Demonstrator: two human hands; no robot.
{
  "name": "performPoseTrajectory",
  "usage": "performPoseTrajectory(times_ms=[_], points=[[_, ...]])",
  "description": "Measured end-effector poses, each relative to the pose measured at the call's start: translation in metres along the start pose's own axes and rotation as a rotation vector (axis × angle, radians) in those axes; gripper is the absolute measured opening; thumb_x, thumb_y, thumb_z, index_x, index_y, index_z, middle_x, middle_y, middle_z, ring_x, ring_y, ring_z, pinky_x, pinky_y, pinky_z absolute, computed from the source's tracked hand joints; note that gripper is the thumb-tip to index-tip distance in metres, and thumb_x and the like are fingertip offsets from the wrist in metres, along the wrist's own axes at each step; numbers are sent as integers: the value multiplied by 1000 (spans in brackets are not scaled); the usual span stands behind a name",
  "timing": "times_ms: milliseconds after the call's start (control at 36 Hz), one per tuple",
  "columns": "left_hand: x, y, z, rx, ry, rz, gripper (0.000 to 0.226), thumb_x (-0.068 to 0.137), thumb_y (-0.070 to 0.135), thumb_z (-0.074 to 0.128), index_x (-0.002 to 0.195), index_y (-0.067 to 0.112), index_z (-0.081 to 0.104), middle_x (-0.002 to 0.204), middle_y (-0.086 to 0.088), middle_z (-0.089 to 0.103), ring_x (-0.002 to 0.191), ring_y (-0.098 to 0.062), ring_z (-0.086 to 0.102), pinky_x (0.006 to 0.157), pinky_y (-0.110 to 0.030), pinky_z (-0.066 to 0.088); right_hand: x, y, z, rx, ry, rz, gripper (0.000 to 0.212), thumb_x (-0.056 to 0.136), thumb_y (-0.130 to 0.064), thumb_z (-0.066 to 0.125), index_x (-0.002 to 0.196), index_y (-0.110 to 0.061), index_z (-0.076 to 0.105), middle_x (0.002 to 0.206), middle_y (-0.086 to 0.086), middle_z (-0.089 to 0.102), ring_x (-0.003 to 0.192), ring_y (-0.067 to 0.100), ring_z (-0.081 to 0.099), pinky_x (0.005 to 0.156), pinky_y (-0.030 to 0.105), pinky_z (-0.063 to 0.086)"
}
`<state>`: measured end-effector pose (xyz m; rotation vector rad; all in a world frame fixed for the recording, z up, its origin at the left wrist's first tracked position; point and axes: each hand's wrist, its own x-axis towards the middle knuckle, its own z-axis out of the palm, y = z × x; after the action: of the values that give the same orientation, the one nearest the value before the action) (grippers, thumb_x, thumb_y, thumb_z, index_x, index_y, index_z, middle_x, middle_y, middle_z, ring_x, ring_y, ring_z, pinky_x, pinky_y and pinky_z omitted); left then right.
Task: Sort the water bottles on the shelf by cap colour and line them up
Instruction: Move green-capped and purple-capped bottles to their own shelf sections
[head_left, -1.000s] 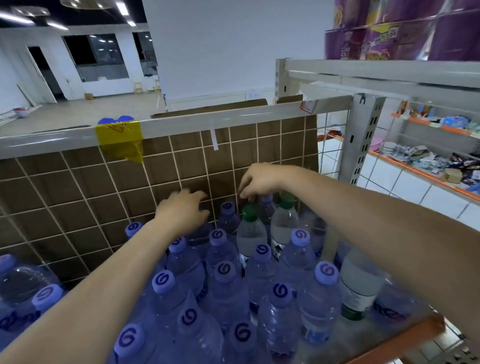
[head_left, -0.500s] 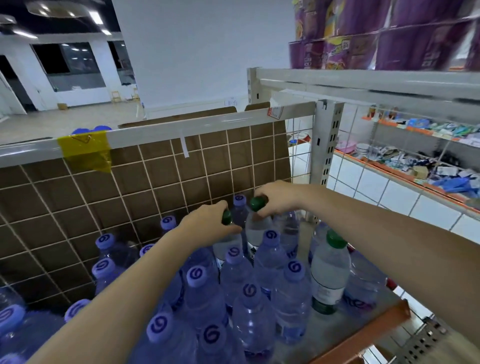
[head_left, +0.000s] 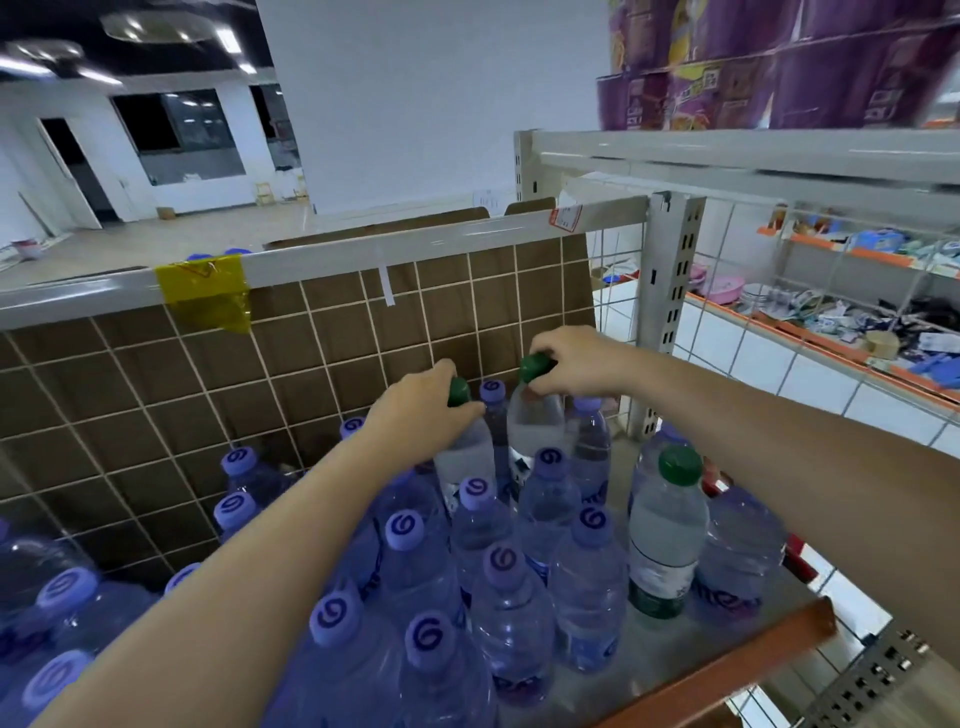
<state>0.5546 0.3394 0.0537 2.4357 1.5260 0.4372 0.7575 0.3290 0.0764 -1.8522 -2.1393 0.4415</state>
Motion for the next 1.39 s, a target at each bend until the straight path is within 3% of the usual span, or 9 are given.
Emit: performPoseTrajectory(times_ms=[139,222,417,583,722,889,1167,1306,1389], points=[[-7,18,-40,-98,154,27,26,89,39,61,80,21,45,78,0,55,66,-14,52,55,-28,39,-5,-15,-29,115,155,-21,21,85,-26,69,98,-11,63,84,0,58,82,19,56,64,29,44],[-15,29,-65,-145,273,78,29,88,39,62,90,10,53,81,-5,58,72,-20,54,64,-34,44,-13,-31,-45,197,246,-94,20,86,-28,69,100,-15,62,82,-5,58,76,10,52,59,22,36],[-38,44,-113,-227,554,139,25,85,33,68,87,10,57,67,6,51,58,-3,45,49,-14,35,-21,-66,-62,88,562,-233,38,85,-54,61,91,-16,58,76,-4,55,72,15,51,65,32,41],[-66,36,-144,-281,795,110,26,78,33,73,83,13,56,69,7,50,67,-13,52,58,-26,45,-28,-100,-61,210,758,-261,30,85,-53,61,94,-25,53,75,-16,49,67,0,44,64,24,43],[-103,19,-172,-247,892,65,22,72,37,68,71,19,54,64,5,52,60,-15,53,55,-29,45,-36,-140,-57,313,778,-370,29,86,-48,62,92,-23,51,71,-17,46,63,-3,41,55,18,32],[-149,-6,-197,-217,933,-41,26,60,45,62,58,24,47,57,10,43,51,-7,40,52,-22,34,-41,-191,-46,412,743,-474,28,85,-47,64,88,-22,53,69,-16,47,62,-1,43,58,19,36],[-239,-68,-227,-104,990,-160,26,72,36,65,61,22,46,61,7,45,56,-10,44,57,-28,43,-62,-289,-1,483,625,-586,25,86,-42,65,88,-20,54,68,-16,48,59,-2,44,53,10,34],[-294,-100,-244,-43,993,-172,34,77,30,67,58,20,41,59,6,34,50,-5,31,42,-15,29,-75,-344,26,524,624,-610,25,86,-41,65,87,-19,53,67,-15,47,59,0,42,55,14,35],[-327,-124,-257,-53,992,-205,33,74,31,68,58,20,42,58,5,34,51,-6,32,45,-18,30,-84,-378,44,537,634,-612,25,85,-41,65,87,-18,54,68,-14,48,60,2,41,58,17,35]])
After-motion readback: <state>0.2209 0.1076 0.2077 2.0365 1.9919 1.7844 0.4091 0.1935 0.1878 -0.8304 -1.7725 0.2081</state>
